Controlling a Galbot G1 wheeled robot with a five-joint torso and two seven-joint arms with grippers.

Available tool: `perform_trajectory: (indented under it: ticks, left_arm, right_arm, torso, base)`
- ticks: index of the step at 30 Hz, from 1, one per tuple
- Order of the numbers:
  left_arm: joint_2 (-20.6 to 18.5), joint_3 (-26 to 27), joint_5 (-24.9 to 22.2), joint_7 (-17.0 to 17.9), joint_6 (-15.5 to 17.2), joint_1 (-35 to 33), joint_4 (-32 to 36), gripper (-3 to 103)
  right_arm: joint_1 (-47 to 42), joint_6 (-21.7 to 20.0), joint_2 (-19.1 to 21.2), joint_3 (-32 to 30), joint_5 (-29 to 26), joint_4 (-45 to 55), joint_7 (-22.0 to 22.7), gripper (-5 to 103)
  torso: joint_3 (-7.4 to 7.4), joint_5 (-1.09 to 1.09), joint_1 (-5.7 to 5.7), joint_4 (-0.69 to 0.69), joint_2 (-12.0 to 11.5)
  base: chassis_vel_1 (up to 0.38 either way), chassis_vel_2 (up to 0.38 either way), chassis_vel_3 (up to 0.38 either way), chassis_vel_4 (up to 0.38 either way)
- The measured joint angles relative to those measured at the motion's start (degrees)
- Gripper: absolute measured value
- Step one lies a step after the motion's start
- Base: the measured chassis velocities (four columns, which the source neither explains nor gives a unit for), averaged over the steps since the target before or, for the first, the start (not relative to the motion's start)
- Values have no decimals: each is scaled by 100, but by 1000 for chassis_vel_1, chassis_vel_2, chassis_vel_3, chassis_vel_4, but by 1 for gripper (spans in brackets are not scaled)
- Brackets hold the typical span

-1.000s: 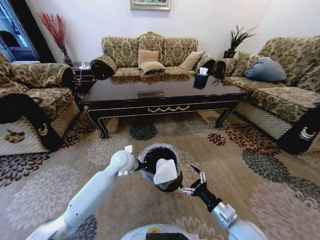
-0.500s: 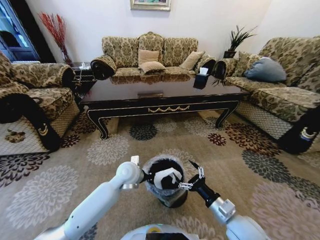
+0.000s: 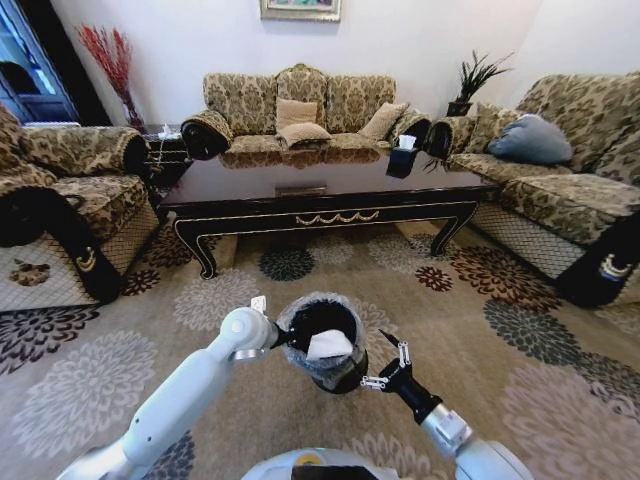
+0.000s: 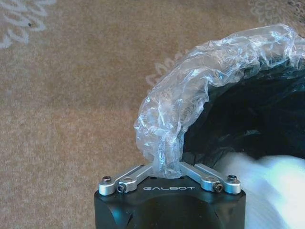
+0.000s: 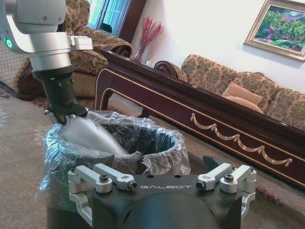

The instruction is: Move to the front of the table and pick up the trash from the floor, then place it into the trash bin.

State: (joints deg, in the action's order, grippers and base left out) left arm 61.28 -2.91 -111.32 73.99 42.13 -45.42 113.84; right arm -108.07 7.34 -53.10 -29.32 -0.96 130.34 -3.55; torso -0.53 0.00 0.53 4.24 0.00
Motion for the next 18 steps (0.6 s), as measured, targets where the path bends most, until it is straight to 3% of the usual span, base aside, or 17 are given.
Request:
perform_trajectory:
  ticks: [11, 18]
  left_arm:
    - [-29, 218, 23, -98, 0, -80, 11, 0]
    - [-849, 855, -312, -231, 0, 76, -90, 0]
  right_arm:
    - [45, 20, -25, -45, -45, -129, 30, 100]
    - [590, -134, -36, -49, -745, -533, 365, 100]
  torso:
    - [0, -1, 0, 2, 0]
    - [0, -1, 0, 1, 0]
  base:
    - [0, 0, 0, 0]
    - [0, 0, 0, 0]
